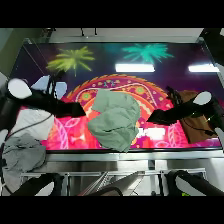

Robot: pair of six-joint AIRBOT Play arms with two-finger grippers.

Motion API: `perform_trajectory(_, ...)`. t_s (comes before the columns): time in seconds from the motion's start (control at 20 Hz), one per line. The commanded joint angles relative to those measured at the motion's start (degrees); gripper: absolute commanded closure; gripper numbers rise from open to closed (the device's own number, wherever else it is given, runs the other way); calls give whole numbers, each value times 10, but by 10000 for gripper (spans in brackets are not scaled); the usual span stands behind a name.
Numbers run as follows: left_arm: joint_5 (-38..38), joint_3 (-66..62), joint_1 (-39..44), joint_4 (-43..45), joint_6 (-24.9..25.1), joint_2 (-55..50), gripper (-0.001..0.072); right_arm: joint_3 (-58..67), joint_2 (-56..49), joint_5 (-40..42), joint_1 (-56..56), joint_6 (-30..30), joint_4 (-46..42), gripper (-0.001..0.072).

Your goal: Fold the shirts.

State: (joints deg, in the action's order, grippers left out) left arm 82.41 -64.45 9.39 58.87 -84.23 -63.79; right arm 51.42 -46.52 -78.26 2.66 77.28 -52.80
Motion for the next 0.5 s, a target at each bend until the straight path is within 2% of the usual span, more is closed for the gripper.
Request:
perform_trajectory(0.0, -58, 223, -21, -84, 44, 72, 25, -73, -10, 70, 0, -72, 50, 190)
perform_trajectory(0.1, -121, 332, -5, -146, 68, 100, 26, -85, -40, 110, 0, -110, 70, 193)
perform_trajectory(0.2, -188, 393, 33, -160, 68, 110, 26, -80, -88, 169, 0, -125, 70, 200)
perform_trajectory(0.3, -250, 420, 90, -189, 68, 100, 27, -55, -156, 205, 0, -150, 85, 281)
perform_trajectory(0.45, -330, 410, 174, -203, 66, 41, 27, 6, -264, 214, 0, -172, 119, 280)
